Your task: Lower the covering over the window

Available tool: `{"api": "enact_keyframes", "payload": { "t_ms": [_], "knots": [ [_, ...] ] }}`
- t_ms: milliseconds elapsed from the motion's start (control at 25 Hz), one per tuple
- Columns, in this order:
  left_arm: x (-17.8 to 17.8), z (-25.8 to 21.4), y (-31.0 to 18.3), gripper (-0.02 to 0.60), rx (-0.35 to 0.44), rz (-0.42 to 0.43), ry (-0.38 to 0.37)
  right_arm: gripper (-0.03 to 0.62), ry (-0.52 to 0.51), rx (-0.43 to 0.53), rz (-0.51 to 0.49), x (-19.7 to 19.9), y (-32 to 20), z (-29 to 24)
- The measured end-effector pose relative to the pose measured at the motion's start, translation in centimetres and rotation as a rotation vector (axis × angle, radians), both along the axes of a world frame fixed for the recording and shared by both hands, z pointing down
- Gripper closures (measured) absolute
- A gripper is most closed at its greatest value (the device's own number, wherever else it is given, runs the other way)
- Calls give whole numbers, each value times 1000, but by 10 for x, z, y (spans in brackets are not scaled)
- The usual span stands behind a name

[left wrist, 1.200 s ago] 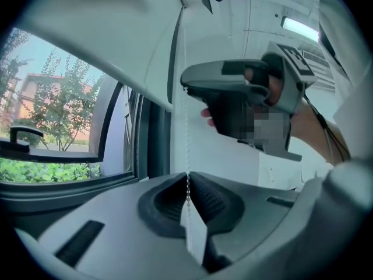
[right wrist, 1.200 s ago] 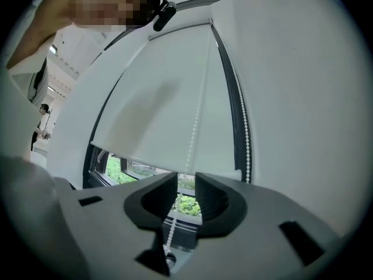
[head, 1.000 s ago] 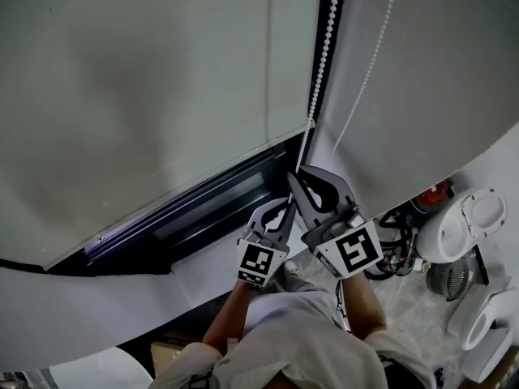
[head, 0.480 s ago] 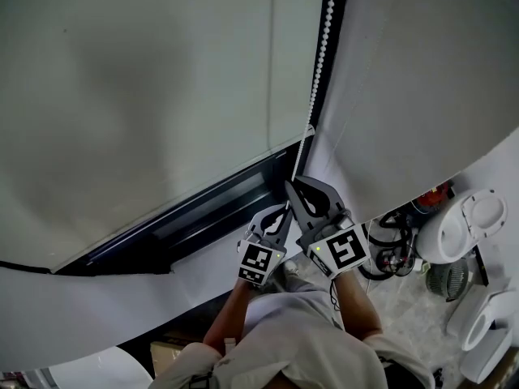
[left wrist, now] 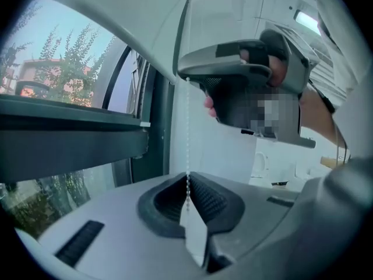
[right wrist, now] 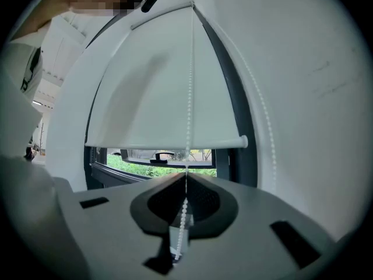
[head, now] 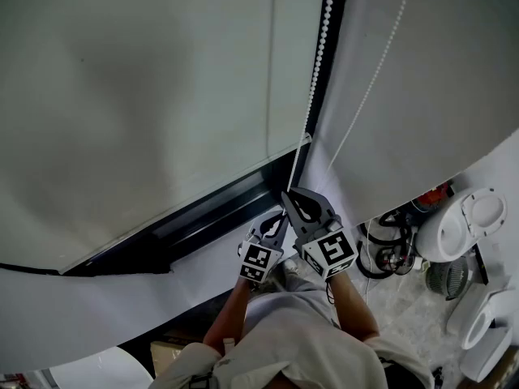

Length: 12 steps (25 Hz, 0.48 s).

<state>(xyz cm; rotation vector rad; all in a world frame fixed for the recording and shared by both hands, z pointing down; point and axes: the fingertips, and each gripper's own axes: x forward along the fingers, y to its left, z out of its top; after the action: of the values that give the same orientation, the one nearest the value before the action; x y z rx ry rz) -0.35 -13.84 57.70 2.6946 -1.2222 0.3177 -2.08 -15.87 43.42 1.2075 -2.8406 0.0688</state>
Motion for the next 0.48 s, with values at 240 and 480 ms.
{"api": "enact_keyframes", "payload": {
  "t_ms": [240, 480],
  "knots": [
    [-3, 27, 6, 560, -32, 4, 4, 597, -5, -48, 0, 2, 2, 22],
    [-6, 41, 8, 560, -49, 12, 0, 597, -4, -72, -2, 1, 5, 35]
  ]
}}
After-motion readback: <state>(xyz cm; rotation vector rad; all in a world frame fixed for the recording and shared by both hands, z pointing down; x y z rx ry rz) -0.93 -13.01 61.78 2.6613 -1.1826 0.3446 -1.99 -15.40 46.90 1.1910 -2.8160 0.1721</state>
